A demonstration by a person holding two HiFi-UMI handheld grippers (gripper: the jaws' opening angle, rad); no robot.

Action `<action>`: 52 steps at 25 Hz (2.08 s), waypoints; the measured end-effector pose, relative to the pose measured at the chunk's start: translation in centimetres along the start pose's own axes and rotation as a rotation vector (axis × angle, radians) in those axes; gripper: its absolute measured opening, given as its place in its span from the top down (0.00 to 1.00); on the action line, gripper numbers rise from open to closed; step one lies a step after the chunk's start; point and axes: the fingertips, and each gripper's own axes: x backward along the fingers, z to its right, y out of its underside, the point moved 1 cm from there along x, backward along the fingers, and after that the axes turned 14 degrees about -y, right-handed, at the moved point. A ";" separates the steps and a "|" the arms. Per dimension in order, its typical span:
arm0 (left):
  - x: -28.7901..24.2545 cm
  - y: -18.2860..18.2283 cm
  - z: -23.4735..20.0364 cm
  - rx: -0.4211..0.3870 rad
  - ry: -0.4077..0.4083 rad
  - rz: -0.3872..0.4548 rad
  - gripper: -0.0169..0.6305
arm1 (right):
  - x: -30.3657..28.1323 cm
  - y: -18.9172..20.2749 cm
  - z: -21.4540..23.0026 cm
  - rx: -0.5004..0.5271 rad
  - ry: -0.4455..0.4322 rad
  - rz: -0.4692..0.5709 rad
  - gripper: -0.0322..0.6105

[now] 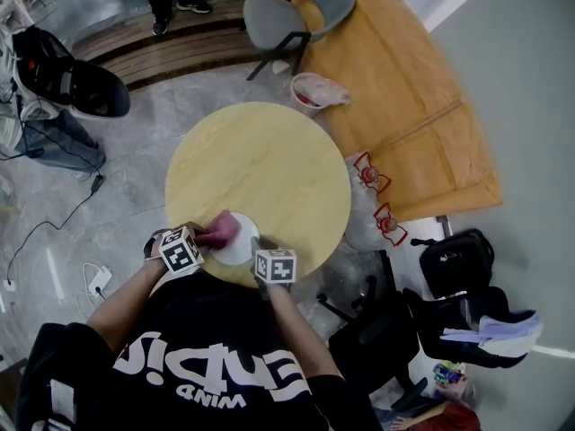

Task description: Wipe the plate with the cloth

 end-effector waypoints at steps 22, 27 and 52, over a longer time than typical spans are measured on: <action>-0.6 -6.6 8.6 0.042 0.302 0.083 0.90 | 0.1 0.2 -0.1 -0.003 0.024 0.000 0.82; -1.5 -6.1 8.9 0.032 0.278 0.063 0.90 | 0.0 0.3 0.0 -0.005 0.022 -0.001 0.82; -2.0 -3.3 6.0 0.094 0.161 0.050 0.90 | 0.0 0.3 0.0 0.008 0.008 -0.002 0.82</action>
